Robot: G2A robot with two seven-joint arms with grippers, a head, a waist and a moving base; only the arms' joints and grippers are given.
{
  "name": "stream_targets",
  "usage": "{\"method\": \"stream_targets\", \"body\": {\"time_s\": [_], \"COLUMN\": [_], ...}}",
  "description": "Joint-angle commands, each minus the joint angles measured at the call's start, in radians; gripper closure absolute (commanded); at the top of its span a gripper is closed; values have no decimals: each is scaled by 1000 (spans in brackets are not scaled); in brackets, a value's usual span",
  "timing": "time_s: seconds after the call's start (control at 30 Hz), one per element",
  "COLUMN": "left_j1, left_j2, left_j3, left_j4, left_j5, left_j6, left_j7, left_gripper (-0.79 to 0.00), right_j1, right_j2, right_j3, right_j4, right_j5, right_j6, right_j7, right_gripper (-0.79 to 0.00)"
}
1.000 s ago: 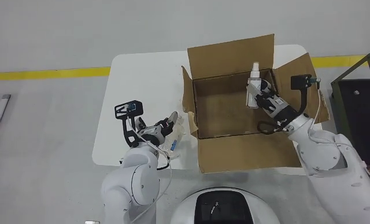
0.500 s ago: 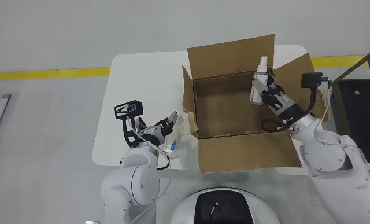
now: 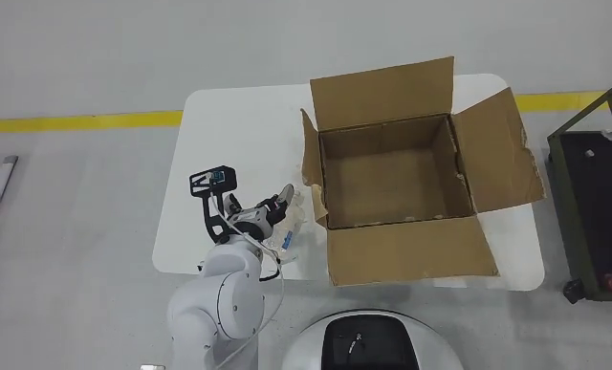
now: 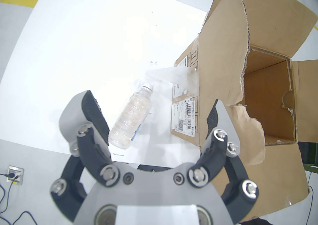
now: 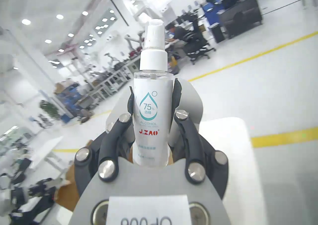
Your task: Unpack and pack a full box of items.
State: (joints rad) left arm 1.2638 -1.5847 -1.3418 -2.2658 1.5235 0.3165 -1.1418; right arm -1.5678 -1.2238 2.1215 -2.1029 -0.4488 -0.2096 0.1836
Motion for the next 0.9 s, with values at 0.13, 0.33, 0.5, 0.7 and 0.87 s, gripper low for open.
{"method": "stream_targets", "body": {"time_s": [0.13,0.33,0.5,0.7,0.87], "left_j1": [0,0,0,0,0], "left_j2": [0,0,0,0,0], "left_j3": [0,0,0,0,0], "left_j4": [0,0,0,0,0], "left_j5": [0,0,0,0,0], "left_j6": [0,0,0,0,0], "left_j7": [0,0,0,0,0], "left_gripper": [-785,-785,-785,-785,-785], "right_j1": [-124,-159,-148,-128,-115], "right_j2": [3,5,7,12,13], "right_j3": [-4,-107,-187,-255,-286], "right_j4": [69,133,160,189,193], "right_j5": [-235,-356,-426,-547,-568], "right_j6": [51,65,101,112,130], "right_j7": [129,250,336,394,425], "right_gripper": [0,0,0,0,0]}}
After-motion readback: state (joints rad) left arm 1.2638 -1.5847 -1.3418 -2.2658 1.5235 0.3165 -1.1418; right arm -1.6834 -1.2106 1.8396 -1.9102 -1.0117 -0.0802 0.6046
